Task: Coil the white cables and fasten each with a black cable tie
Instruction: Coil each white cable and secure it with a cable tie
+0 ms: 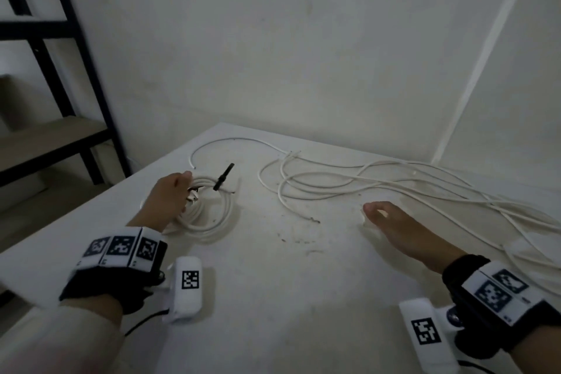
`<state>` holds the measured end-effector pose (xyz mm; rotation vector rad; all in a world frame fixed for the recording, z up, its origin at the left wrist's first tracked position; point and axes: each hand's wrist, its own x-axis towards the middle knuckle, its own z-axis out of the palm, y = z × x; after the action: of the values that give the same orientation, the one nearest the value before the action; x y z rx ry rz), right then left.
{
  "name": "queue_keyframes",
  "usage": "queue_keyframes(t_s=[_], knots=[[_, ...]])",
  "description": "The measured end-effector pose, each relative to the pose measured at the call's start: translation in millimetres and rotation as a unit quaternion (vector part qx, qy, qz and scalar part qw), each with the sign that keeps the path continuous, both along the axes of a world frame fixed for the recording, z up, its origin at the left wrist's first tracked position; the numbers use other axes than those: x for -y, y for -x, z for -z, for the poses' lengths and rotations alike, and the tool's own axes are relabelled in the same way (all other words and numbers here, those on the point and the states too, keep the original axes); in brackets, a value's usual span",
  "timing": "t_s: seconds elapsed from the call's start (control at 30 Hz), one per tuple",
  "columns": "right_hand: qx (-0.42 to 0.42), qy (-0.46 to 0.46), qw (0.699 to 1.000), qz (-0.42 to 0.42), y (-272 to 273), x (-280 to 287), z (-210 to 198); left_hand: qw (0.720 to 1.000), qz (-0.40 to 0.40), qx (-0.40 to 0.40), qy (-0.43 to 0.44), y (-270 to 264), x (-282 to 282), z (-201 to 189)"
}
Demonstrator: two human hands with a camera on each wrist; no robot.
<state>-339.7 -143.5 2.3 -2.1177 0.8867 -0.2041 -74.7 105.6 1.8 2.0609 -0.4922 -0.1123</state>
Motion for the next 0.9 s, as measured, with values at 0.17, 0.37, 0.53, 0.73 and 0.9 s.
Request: queue_keyframes(t_s=[0.17,0.37,0.53,0.73,0.9], knots=[[-0.032,0.038,0.999,-0.022,-15.1,-0.5,6.9,0.992,-0.008,0.011,-0.124,-21.4,1.7,5.9],[-0.068,0.082,0.994,-0.028,-28.9,10.4,15.7,0.964,-0.023,0.022,-0.266,-29.7,8.2,9.7],[-0.082,0.089,0.992,-0.018,-33.1,27.4,18.8,0.947,-0.009,0.068,-0.313,-36.6,9.5,9.8],[-0.088,0.103,0.991,-0.013,-28.8,47.4,19.5,0.950,-0.024,0.067,-0.306,-39.3,6.0,1.9],[-0.103,0.133,0.986,-0.011,-22.4,61.3,18.3,0.953,-0.037,0.136,-0.267,-23.6,31.2,-19.5]])
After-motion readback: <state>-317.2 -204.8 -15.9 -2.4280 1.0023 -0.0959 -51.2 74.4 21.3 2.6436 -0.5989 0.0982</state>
